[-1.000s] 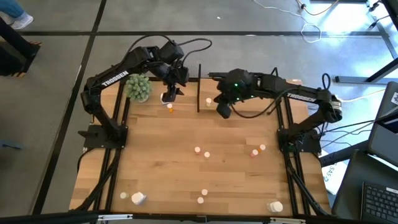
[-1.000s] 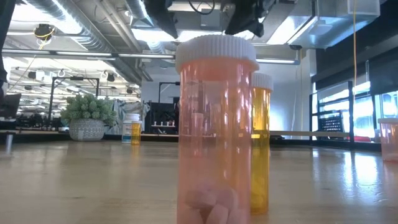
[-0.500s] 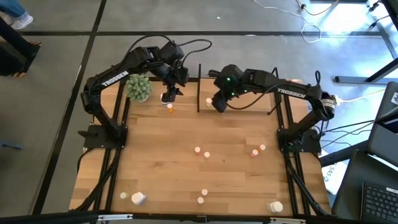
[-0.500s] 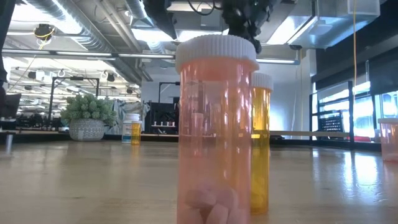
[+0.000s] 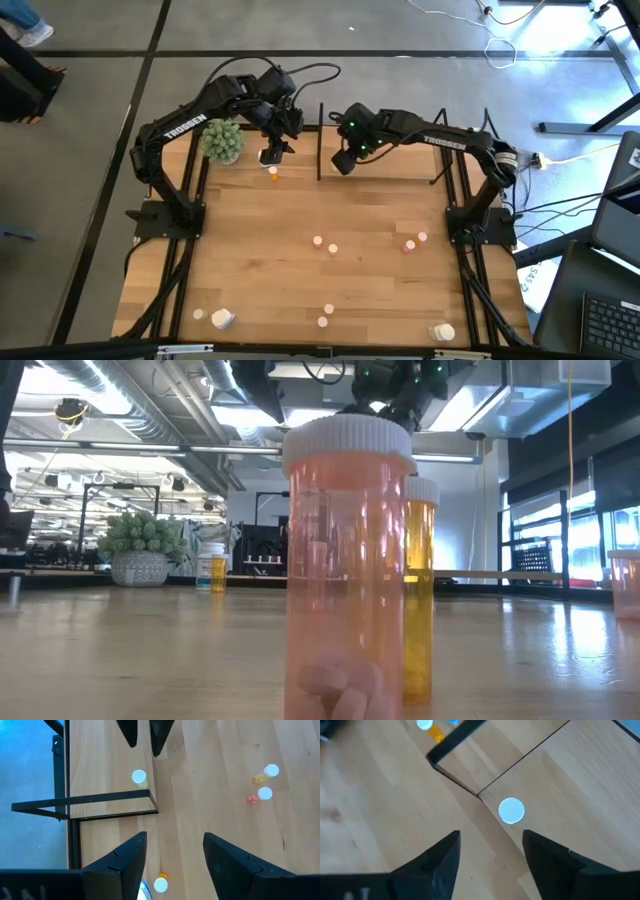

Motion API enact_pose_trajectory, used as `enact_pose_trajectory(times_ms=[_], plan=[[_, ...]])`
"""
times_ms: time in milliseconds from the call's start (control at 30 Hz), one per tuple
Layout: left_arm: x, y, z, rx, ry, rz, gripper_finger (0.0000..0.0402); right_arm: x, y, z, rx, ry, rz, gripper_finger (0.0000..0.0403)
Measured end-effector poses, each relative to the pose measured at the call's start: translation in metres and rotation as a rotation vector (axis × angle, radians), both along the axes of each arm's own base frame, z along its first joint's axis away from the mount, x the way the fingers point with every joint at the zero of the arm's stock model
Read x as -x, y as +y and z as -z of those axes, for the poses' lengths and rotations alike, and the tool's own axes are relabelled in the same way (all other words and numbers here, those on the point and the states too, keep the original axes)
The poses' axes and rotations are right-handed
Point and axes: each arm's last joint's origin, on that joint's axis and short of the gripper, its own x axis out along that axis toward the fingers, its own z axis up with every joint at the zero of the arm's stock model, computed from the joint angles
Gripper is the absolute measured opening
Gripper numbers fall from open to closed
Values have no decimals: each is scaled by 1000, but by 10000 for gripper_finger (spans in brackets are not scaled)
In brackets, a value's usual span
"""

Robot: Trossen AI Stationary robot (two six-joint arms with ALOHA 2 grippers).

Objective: Pick and place medicine bottles onto shelf by color
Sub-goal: Put the top left yellow pill bottle on the shelf

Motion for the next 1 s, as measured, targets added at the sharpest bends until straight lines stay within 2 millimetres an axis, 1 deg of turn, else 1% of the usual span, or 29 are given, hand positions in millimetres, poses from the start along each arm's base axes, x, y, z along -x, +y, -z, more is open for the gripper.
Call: enact_pose_trajectory(times_ms=[200,433,533,1000], plan=[[0,0,0,14,-5,-21,190,-10,-7,15,20,10,-16,218],[0,0,0,15,-5,-22,190,-17,-10,32,34,59,-68,218],[0,0,0,22,-6,-31,190,-20,-12,38,57,74,-77,218],[0,0,0,26,-7,-37,190,-28,-16,58,53,117,-104,218]])
